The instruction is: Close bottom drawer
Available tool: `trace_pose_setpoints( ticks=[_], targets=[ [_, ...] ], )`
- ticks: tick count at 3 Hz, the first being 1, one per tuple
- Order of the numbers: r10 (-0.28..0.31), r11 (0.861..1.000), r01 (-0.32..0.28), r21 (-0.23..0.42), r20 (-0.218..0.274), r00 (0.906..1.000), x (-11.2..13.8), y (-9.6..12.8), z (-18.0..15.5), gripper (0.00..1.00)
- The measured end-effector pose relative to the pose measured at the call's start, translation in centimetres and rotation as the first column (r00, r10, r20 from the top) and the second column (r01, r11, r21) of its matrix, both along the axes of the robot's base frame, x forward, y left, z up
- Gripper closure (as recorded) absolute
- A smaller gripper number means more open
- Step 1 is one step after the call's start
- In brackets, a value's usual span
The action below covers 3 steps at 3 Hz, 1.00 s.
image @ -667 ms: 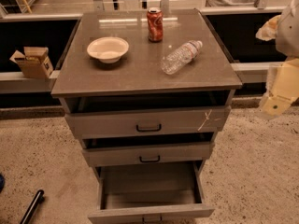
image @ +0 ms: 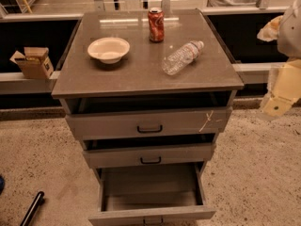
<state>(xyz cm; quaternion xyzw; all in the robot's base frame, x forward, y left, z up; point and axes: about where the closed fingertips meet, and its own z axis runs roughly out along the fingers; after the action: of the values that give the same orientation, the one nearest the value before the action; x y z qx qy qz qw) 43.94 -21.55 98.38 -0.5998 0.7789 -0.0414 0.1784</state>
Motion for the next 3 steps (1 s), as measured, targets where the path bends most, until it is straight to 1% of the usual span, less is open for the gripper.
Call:
trace_pose_setpoints(
  ticks=[1,2,3],
  targets=[
    [-0.050,0.992,0.055,0.115,-0.048,0.9976,0.4,-2.5,-5.1,0.00],
    [-0.111,0.940,0.138,0.313,-0.102,0.9886,-0.6,-3.8,-12.7,0.00],
    [-0.121,0.904,0.171,0.391,-0.150,0.9813,-3.0,-3.8,-21.0,0.00]
  ],
)
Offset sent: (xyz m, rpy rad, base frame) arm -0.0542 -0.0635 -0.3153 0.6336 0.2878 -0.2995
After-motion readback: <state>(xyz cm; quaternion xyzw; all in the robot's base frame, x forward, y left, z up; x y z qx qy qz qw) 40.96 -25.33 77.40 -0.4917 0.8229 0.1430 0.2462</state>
